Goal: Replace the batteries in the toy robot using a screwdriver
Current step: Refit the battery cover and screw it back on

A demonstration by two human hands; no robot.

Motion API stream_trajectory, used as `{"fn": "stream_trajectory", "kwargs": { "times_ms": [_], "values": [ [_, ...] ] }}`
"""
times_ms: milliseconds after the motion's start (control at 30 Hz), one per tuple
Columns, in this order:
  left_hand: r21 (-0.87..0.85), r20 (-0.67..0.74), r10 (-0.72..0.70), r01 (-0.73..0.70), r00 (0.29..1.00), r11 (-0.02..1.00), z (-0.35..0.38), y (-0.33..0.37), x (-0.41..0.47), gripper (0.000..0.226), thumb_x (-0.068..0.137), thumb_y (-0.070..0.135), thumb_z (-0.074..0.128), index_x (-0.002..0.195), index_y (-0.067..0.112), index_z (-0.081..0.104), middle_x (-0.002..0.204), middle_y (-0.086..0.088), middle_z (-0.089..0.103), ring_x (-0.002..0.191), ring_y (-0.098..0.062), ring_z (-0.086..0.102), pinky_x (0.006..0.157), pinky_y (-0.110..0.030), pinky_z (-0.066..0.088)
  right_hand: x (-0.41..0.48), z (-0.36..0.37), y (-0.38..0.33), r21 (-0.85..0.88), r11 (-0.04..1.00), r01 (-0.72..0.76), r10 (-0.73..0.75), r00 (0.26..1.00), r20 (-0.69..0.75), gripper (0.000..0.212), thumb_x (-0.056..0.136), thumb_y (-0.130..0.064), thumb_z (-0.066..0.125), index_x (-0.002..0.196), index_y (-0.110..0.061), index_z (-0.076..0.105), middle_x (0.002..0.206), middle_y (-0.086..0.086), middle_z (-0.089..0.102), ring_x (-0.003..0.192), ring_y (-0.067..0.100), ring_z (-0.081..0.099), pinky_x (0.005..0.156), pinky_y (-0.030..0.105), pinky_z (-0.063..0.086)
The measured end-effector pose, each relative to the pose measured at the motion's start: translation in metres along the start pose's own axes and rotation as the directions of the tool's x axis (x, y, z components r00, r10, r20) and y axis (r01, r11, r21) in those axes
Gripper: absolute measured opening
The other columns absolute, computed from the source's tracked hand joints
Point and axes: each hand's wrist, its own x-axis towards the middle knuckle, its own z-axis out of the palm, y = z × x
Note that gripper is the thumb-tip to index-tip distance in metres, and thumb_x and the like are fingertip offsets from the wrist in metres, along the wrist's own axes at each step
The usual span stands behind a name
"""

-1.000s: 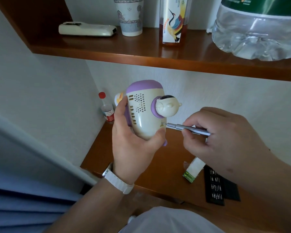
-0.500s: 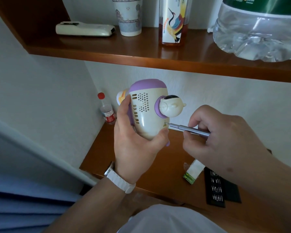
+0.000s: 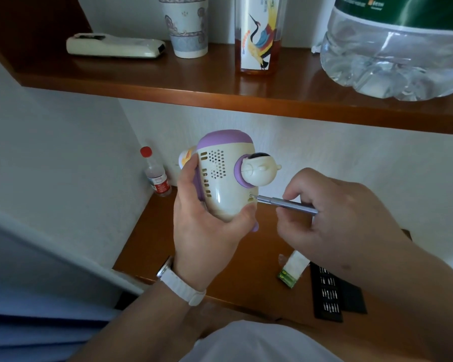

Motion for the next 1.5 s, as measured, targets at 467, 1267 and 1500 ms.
{"fn": "stream_trajectory", "kwargs": {
  "times_ms": [467, 1267, 1500],
  "values": [
    [-0.019, 0.012, 0.007, -0.007, 1.0, 1.0, 0.009, 0.0, 0.005, 0.102, 0.064, 0.05, 0.079, 0.148, 0.018, 0.03, 0.133, 0.005, 0.051, 0.12, -0.019, 0.056, 0.075, -0.035, 0.062, 0.006, -0.001, 0.006, -0.021, 0.999, -0.034, 0.035, 0.999, 0.041, 0.015, 0.078, -0.031, 0.059, 0.078, -0.018, 0.051, 0.048, -0.016, 0.02, 0.036, 0.001, 0.022, 0.044, 0.015, 0.015],
    [0.025, 0.021, -0.003, 0.002, 1.0, 1.0, 0.014, -0.007, 0.003, 0.104, 0.064, 0.053, 0.079, 0.149, 0.019, 0.029, 0.136, 0.004, 0.05, 0.123, -0.024, 0.054, 0.077, -0.042, 0.062, 0.005, 0.0, 0.014, -0.014, 0.997, -0.079, 0.08, 0.993, 0.084, 0.019, 0.082, -0.035, 0.056, 0.073, -0.02, 0.049, 0.044, -0.011, 0.031, 0.035, 0.005, 0.029, 0.043, 0.016, 0.015],
    [0.047, 0.015, 0.003, -0.004, 1.0, 0.999, 0.013, -0.007, 0.002, 0.105, 0.063, 0.054, 0.079, 0.149, 0.019, 0.03, 0.137, 0.003, 0.049, 0.124, -0.024, 0.053, 0.079, -0.043, 0.061, 0.005, 0.0, 0.018, -0.015, 0.998, -0.068, 0.069, 0.993, 0.098, 0.036, 0.088, -0.044, 0.046, 0.066, -0.018, 0.056, 0.043, -0.007, 0.04, 0.035, 0.007, 0.037, 0.041, 0.017, 0.018]
  ]
}}
